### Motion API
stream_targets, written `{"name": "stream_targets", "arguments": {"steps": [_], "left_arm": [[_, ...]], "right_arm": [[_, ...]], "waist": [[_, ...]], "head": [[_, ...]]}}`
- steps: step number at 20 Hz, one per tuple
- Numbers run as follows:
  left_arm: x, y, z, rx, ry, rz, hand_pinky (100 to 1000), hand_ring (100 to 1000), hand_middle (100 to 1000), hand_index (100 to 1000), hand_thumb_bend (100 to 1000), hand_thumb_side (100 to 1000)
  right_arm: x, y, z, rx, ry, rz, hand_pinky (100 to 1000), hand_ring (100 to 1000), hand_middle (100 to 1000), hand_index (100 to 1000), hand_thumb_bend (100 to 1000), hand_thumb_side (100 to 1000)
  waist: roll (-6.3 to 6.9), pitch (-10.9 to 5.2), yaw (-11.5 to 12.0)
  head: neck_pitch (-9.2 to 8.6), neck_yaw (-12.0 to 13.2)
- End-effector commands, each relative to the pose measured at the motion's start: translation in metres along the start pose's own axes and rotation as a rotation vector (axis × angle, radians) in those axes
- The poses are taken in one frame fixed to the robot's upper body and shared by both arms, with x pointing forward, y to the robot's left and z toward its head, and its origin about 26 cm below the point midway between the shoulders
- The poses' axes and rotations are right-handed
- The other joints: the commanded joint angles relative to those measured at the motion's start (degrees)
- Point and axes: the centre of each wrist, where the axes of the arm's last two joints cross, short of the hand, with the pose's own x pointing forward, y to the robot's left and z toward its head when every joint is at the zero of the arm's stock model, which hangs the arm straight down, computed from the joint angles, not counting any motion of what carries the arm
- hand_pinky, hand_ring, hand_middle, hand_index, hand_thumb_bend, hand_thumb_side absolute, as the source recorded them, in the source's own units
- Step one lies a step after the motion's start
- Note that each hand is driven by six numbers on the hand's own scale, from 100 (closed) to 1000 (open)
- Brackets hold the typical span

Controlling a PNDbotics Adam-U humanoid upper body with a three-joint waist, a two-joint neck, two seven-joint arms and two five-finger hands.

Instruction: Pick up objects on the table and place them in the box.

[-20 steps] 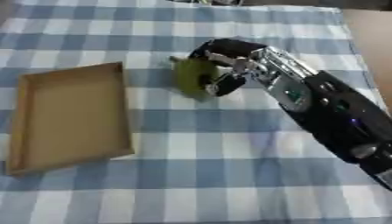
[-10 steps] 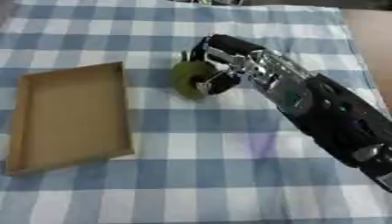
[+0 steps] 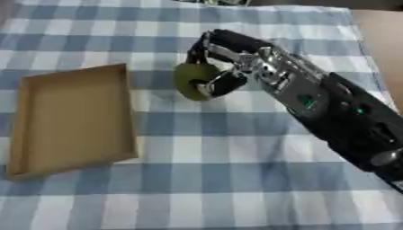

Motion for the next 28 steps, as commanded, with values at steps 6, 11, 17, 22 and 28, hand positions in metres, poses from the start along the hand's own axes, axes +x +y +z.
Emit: {"name": "stream_targets", "arguments": {"steps": [6, 11, 17, 22, 28], "left_arm": [[0.005, 0.001, -0.006, -0.016, -0.028, 0.002, 671, 589, 538, 781, 100, 509], [0.005, 0.001, -0.006, -0.015, -0.028, 0.003, 670, 589, 538, 781, 100, 506], [0.005, 0.001, -0.007, -0.017, -0.034, 0.009, 670, 590, 538, 781, 100, 500], [0.005, 0.0, -0.008, -0.022, -0.04, 0.015, 670, 590, 538, 780, 100, 499], [0.006, -0.002, -0.009, -0.03, -0.05, 0.023, 670, 590, 538, 780, 100, 494]], "right_arm": [[0.039, -0.039, 0.017, -0.095, -0.109, 0.054, 745, 783, 360, 507, 100, 100], [0.069, -0.053, 0.023, -0.13, -0.199, 0.077, 747, 784, 359, 509, 100, 100], [0.107, -0.053, 0.011, -0.095, -0.304, 0.076, 749, 785, 363, 513, 100, 100], [0.118, -0.036, -0.016, -0.064, -0.316, 0.061, 751, 788, 364, 515, 100, 100], [0.118, -0.006, -0.054, -0.021, -0.293, 0.07, 752, 792, 377, 523, 100, 100]], "waist": [[0.27, -1.69, 0.3], [0.22, -1.82, 0.3], [0.34, -1.96, 0.4], [0.38, -1.79, 0.8], [0.41, -1.55, 1.5]], "head": [[0.16, 0.3], [0.27, 0.3], [0.58, -0.1], [0.74, -0.9], [0.71, -2.3]]}}
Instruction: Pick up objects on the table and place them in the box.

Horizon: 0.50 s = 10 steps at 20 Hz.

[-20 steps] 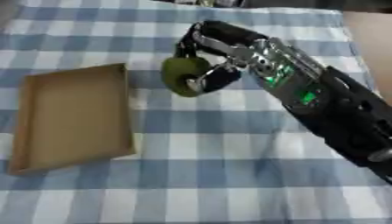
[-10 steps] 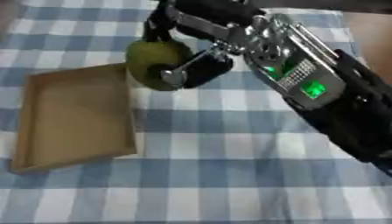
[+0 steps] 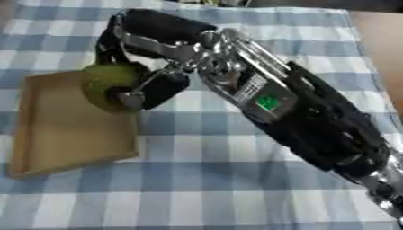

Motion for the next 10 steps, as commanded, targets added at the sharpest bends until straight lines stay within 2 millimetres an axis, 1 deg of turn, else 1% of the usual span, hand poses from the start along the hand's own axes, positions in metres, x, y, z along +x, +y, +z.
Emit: {"name": "stream_targets", "arguments": {"steps": [1, 6, 10], "left_arm": [[0.005, 0.0, -0.008, -0.017, -0.037, 0.005, 670, 590, 538, 780, 100, 495], [0.006, -0.002, -0.01, -0.019, -0.043, 0.017, 669, 589, 538, 780, 100, 495], [0.006, -0.003, -0.01, -0.019, -0.044, 0.024, 669, 589, 538, 780, 100, 498]], "right_arm": [[-0.003, 0.008, -0.018, -0.001, 0.002, 0.028, 753, 793, 377, 523, 100, 100], [-0.014, 0.041, -0.041, 0.011, 0.027, 0.04, 752, 793, 382, 526, 100, 100], [-0.028, 0.071, -0.052, 0.021, 0.061, 0.045, 758, 802, 387, 531, 100, 100]], "waist": [[0.46, -1.02, 0.3], [0.42, -0.64, 0.8], [0.34, -0.37, 1.1]], "head": [[0.12, -0.8], [-0.17, -1.8], [-0.41, -2.3]]}}
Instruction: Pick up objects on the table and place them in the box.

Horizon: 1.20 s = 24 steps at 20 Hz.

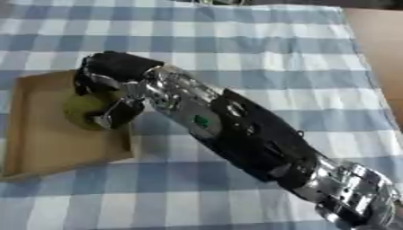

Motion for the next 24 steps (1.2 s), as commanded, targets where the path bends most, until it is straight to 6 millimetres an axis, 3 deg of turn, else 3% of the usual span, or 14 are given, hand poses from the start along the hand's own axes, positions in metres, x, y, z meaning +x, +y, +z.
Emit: {"name": "stream_targets", "arguments": {"steps": [1, 3, 10, 13, 18, 22, 24], "left_arm": [[0.005, 0.0, -0.007, -0.012, -0.029, 0.007, 669, 589, 538, 780, 100, 499], [0.005, -0.001, -0.007, -0.012, -0.028, 0.008, 669, 589, 538, 780, 100, 499], [0.005, -0.001, -0.006, -0.013, -0.026, 0.01, 669, 589, 538, 780, 100, 501], [0.005, -0.001, -0.006, -0.015, -0.022, 0.008, 669, 589, 539, 780, 100, 502], [0.005, 0.0, -0.005, -0.018, -0.022, 0.004, 669, 589, 539, 781, 100, 498], [0.005, 0.001, -0.005, -0.019, -0.022, 0.003, 669, 589, 539, 780, 100, 495], [0.005, 0.001, -0.005, -0.019, -0.022, 0.002, 669, 589, 539, 780, 100, 493]], "right_arm": [[-0.005, 0.01, -0.01, -0.015, 0.005, 0.016, 765, 811, 401, 540, 100, 100], [-0.009, 0.018, -0.012, -0.01, 0.003, 0.014, 765, 811, 401, 540, 100, 100], [-0.006, 0.017, -0.013, 0.025, -0.077, 0.048, 871, 996, 719, 845, 100, 100], [0.0, 0.004, -0.009, 0.012, -0.104, 0.064, 919, 1000, 754, 892, 100, 114], [0.018, -0.032, 0.002, -0.059, -0.162, 0.094, 942, 1000, 784, 923, 100, 258], [0.03, -0.055, 0.013, -0.119, -0.196, 0.1, 942, 1000, 786, 922, 100, 275], [0.035, -0.065, 0.019, -0.146, -0.208, 0.11, 950, 1000, 804, 929, 100, 346]], "waist": [[0.35, -1.0, 0.2], [0.33, -0.97, 0.2], [0.35, -0.98, 0.1], [0.41, -1.04, -0.1], [0.52, -1.24, -0.2], [0.64, -1.48, -0.3], [0.68, -1.63, -0.4]], "head": [[-0.41, -0.4], [-0.44, -0.4], [-0.44, -0.1], [-0.33, 0.0], [-0.21, 0.2], [-0.18, 0.3], [-0.2, 0.4]]}}
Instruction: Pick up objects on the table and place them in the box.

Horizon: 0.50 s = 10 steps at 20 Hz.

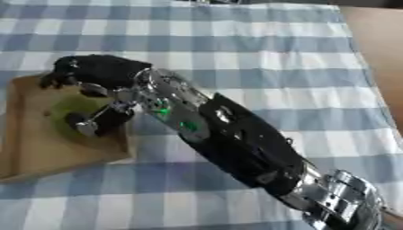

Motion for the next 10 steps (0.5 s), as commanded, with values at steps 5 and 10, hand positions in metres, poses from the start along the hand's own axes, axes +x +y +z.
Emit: {"name": "stream_targets", "arguments": {"steps": [5, 10], "left_arm": [[0.005, 0.003, -0.006, -0.013, -0.028, -0.008, 669, 589, 539, 780, 100, 492], [0.005, 0.004, -0.005, -0.012, -0.028, -0.012, 669, 589, 539, 780, 100, 490]], "right_arm": [[0.016, -0.042, 0.014, -0.103, -0.043, 0.04, 953, 1000, 810, 938, 100, 396], [0.013, -0.06, 0.034, -0.178, -0.011, 0.026, 923, 1000, 756, 916, 100, 148]], "waist": [[0.75, -1.68, -0.1], [0.77, -1.83, -0.4]], "head": [[-0.14, 0.2], [-0.11, 0.4]]}}
